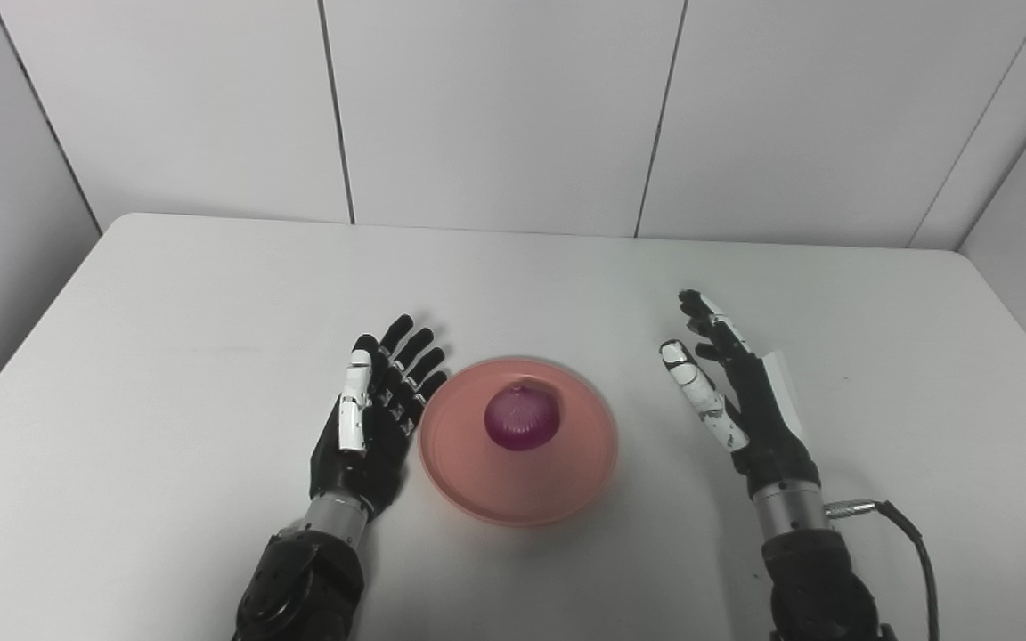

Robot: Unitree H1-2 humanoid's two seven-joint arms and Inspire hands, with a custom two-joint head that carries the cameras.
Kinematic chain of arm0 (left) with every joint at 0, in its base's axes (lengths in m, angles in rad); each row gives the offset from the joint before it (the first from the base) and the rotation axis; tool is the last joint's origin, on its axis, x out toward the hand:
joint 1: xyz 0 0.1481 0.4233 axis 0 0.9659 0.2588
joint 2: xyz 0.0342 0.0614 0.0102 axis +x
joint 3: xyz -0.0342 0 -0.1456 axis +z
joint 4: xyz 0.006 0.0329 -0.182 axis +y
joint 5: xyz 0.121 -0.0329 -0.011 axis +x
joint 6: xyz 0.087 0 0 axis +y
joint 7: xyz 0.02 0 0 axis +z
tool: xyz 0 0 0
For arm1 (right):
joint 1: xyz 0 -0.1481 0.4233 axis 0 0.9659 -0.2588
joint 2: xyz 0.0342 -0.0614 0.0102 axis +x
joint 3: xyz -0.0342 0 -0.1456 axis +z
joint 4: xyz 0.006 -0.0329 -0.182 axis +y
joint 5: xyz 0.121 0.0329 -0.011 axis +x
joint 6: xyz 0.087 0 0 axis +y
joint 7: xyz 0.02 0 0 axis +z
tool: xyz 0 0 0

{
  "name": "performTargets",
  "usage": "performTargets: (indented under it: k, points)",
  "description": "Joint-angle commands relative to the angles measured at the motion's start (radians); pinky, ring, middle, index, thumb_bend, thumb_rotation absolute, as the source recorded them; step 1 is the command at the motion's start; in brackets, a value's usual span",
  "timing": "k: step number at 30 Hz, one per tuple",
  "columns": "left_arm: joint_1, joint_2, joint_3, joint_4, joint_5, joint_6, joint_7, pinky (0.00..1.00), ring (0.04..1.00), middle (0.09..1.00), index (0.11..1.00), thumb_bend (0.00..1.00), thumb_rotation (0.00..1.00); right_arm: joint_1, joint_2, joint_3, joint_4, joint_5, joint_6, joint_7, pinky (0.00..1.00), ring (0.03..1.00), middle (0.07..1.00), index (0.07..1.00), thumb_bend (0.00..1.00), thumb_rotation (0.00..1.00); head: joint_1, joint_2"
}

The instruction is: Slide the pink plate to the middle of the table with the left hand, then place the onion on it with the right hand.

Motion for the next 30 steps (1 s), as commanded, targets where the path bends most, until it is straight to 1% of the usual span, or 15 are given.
performTargets:
  k: [1, 3, 5, 7, 9, 12, 16, 20, 25, 30]
  points:
    - [-0.009, 0.005, 0.006, 0.010, 0.003, 0.000, 0.002, 0.91, 0.907, 0.921, 0.906, 0.42, 1.00, -0.019, 0.016, -0.013, -0.007, 0.042, -0.031, -0.019, 0.83, 0.898, 0.899, 0.886, 0.31, 1.00, 0.003, 0.000]
    - [-0.009, 0.005, 0.007, 0.010, 0.002, 0.000, 0.003, 0.90, 0.906, 0.920, 0.905, 0.42, 1.00, -0.013, 0.025, -0.018, -0.004, 0.059, -0.023, -0.023, 0.84, 0.898, 0.903, 0.890, 0.30, 1.00, 0.003, 0.000]
    - [-0.008, 0.004, 0.008, 0.008, 0.002, 0.001, 0.004, 0.91, 0.908, 0.922, 0.907, 0.42, 1.00, -0.005, 0.032, -0.019, -0.001, 0.069, -0.020, -0.026, 0.83, 0.879, 0.898, 0.889, 0.27, 1.00, 0.004, 0.000]
    - [-0.008, 0.003, 0.008, 0.006, 0.003, 0.002, 0.005, 0.91, 0.908, 0.921, 0.905, 0.42, 1.00, 0.003, 0.037, -0.019, 0.003, 0.083, -0.021, -0.027, 0.85, 0.883, 0.906, 0.898, 0.24, 1.00, 0.005, 0.000]
    - [-0.007, 0.003, 0.009, 0.006, 0.001, 0.000, 0.003, 0.91, 0.909, 0.922, 0.906, 0.42, 1.00, 0.013, 0.039, -0.016, 0.012, 0.092, -0.035, -0.030, 0.86, 0.886, 0.906, 0.901, 0.22, 1.00, 0.005, 0.000]
    - [-0.005, 0.003, 0.010, 0.006, 0.000, 0.001, 0.003, 0.92, 0.911, 0.926, 0.909, 0.42, 1.00, 0.024, 0.042, -0.006, 0.020, 0.092, -0.052, -0.038, 0.85, 0.880, 0.898, 0.896, 0.22, 1.00, 0.004, 0.001]
    - [-0.006, 0.004, 0.011, 0.012, 0.002, -0.001, 0.003, 0.91, 0.908, 0.921, 0.907, 0.42, 1.00, 0.032, 0.056, -0.001, 0.031, 0.118, -0.059, -0.041, 0.84, 0.879, 0.892, 0.893, 0.19, 1.00, 0.004, 0.001]
    - [-0.004, 0.003, 0.012, 0.010, 0.003, 0.001, 0.005, 0.91, 0.907, 0.922, 0.906, 0.42, 1.00, 0.034, 0.063, 0.009, 0.044, 0.130, -0.047, -0.041, 0.85, 0.878, 0.892, 0.891, 0.19, 1.00, 0.006, -0.001]
    - [-0.002, 0.004, 0.011, 0.007, 0.003, 0.003, 0.003, 0.91, 0.910, 0.925, 0.910, 0.42, 1.00, 0.037, 0.069, 0.015, 0.051, 0.146, -0.021, -0.036, 0.90, 0.901, 0.911, 0.907, 0.18, 1.00, 0.006, -0.001]
    - [0.001, 0.002, 0.013, 0.005, 0.001, 0.003, 0.004, 0.91, 0.906, 0.920, 0.906, 0.41, 1.00, 0.041, 0.068, 0.025, 0.070, 0.148, -0.034, -0.038, 0.90, 0.908, 0.917, 0.912, 0.19, 1.00, 0.008, -0.002]
